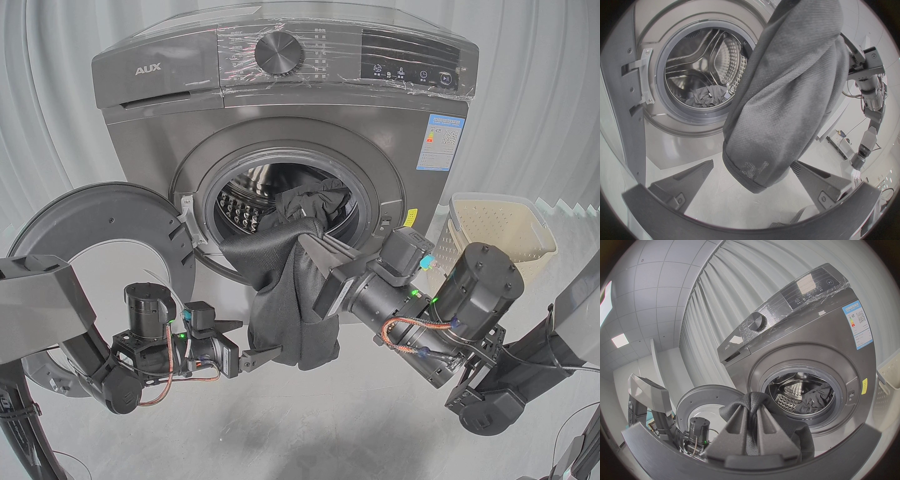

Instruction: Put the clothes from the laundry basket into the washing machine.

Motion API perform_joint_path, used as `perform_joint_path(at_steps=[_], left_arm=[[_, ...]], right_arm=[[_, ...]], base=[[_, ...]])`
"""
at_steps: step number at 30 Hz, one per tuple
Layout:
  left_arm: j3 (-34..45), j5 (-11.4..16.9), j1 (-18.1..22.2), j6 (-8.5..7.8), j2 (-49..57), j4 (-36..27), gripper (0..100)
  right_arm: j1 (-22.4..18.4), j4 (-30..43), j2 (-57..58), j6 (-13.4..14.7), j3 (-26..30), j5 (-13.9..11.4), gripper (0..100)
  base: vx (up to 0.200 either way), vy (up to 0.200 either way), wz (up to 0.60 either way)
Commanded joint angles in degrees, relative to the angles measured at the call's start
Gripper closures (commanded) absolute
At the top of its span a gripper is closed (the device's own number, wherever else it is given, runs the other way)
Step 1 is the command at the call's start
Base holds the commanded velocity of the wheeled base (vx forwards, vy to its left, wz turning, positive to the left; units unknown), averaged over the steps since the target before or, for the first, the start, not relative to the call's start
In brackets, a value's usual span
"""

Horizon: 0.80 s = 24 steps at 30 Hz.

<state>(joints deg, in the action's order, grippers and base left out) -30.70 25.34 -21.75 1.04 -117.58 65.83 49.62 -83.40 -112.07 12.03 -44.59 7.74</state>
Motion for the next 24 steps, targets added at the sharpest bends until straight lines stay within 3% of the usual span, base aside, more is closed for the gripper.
perform_joint_path(at_steps=[1, 6, 11, 17, 24], left_arm=[[-1.74, -0.03, 0.21, 0.02, -2.39, 0.00, 0], [-2.61, 0.06, -0.22, -0.07, -4.33, 0.97, 0], [-2.44, 0.85, -0.93, 0.19, -8.02, 10.20, 0], [-2.00, 2.69, -1.72, 3.18, -10.21, 18.81, 0], [-0.77, 3.31, -2.16, 3.45, -9.86, 19.42, 0]], right_arm=[[0.31, -0.01, -0.08, 0.01, 0.03, -0.01, 100], [0.39, -0.10, 0.10, 0.01, 0.21, -0.01, 100], [0.57, -0.19, 0.27, 0.01, 0.91, -0.01, 100], [0.57, -0.19, 0.36, 0.01, 1.26, -0.01, 100], [0.48, -0.28, 0.36, 0.10, 1.53, -0.01, 100]], base=[[0.000, 0.000, 0.00], [0.000, 0.000, 0.00], [0.000, 0.000, 0.00], [0.000, 0.000, 0.00], [0.000, 0.000, 0.00]])
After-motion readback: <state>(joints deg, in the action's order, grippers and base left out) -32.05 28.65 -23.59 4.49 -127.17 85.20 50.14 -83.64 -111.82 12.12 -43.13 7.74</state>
